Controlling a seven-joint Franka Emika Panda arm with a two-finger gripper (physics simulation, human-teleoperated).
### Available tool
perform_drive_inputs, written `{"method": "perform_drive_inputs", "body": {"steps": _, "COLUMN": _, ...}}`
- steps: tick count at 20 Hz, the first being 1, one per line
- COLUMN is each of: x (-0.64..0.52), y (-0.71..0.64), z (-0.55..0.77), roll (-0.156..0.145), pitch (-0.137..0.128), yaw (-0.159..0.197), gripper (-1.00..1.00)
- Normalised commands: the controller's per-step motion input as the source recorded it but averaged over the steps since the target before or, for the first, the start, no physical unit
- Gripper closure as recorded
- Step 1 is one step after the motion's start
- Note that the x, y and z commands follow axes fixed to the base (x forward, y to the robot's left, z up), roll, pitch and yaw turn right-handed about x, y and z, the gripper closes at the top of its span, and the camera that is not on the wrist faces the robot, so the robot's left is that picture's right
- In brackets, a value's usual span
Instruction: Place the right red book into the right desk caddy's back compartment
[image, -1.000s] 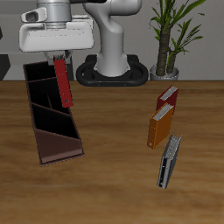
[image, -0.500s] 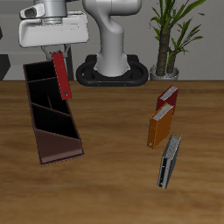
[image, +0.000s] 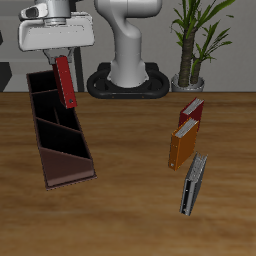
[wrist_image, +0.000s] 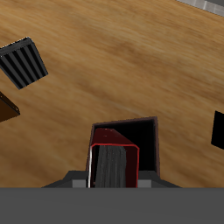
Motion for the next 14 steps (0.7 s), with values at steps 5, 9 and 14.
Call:
{"method": "perform_drive_inputs", "body": {"steps": 5, "x": -0.29, "y": -0.1, "z": 0.04, "roll": -0.013, "pitch": -0.02, "yaw": 0.037, "gripper": 1.0}}
{"method": "perform_drive_inputs", "body": {"steps": 9, "x": -0.22, "y": -0.09, "z": 0.08, "roll": -0.007, "pitch": -0.021, "yaw": 0.03, "gripper": 1.0}}
{"method": "perform_drive_inputs", "body": {"steps": 14, "x": -0.38, "y": -0.05, "z": 0.09, "roll": -0.009, "pitch": -0.039, "yaw": 0.049, "gripper": 1.0}}
